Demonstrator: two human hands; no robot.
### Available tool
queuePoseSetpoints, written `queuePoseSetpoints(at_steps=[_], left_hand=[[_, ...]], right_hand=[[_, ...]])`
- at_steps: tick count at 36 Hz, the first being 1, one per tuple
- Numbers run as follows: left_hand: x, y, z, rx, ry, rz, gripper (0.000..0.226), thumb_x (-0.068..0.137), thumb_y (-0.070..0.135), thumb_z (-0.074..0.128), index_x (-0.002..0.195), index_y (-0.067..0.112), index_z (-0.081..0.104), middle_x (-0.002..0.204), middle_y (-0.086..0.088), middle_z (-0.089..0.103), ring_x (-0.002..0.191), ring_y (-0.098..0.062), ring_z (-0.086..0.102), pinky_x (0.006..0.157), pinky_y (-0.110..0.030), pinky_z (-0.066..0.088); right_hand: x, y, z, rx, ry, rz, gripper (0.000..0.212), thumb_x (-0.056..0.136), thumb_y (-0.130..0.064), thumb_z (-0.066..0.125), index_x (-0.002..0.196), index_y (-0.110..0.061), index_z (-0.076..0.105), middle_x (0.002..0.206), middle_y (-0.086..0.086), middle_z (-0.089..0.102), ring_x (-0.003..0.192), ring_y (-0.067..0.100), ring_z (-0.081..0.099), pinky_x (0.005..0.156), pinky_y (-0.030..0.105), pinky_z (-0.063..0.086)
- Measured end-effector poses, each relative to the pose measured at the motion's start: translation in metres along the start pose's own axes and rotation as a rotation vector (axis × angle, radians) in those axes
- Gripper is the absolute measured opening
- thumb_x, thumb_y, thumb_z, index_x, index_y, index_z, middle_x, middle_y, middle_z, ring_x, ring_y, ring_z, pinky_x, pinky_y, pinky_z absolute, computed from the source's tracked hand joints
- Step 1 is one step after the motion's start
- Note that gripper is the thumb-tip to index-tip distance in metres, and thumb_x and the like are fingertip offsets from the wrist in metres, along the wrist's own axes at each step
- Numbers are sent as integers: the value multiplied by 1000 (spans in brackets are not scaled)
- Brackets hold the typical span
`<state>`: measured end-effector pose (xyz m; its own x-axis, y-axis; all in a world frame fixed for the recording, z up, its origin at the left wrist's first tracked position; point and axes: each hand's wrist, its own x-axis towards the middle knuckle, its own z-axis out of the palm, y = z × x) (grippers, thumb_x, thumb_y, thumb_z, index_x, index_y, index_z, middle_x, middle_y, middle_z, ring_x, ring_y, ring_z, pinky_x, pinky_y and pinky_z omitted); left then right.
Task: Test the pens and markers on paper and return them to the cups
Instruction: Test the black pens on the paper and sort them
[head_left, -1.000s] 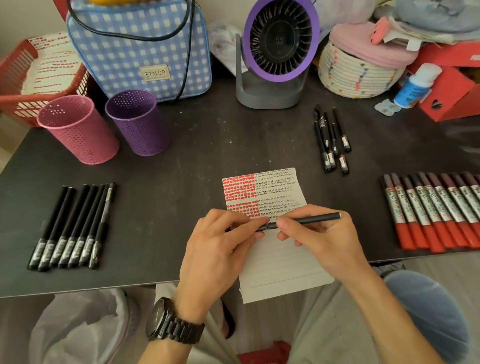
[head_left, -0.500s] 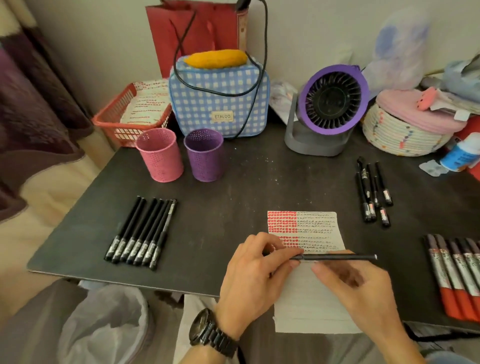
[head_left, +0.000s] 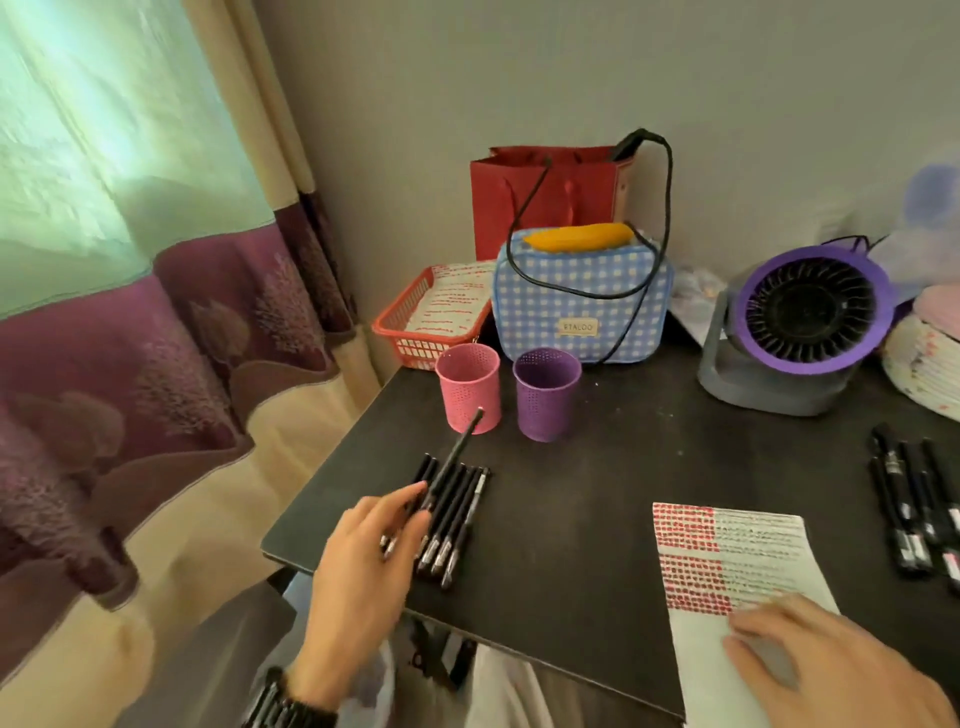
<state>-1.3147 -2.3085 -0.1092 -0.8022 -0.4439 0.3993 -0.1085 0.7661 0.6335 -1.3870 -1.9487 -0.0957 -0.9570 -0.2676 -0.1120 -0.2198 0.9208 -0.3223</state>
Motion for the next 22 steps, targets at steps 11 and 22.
queuePoseSetpoints(at_steps=[11,22], left_hand=[[17,-70,-36,279,-73,-261,24,98,45,56,116,36,69,94,13,67,92,-14,63,78,-41,55],[16,-62,-20,419,-50,-248,30,99,49,53,117,39,74,90,13,56,93,-16,47,76,-35,47]], right_hand=[[9,-88,26,-44,49,-202,50,88,-64,57,135,-48,55,139,-20,51,128,10,48,99,27,47],[29,-123,92,-57,-56,-278,76,94,-72,3,161,-38,-3,171,-7,-10,155,12,-16,124,37,-9]])
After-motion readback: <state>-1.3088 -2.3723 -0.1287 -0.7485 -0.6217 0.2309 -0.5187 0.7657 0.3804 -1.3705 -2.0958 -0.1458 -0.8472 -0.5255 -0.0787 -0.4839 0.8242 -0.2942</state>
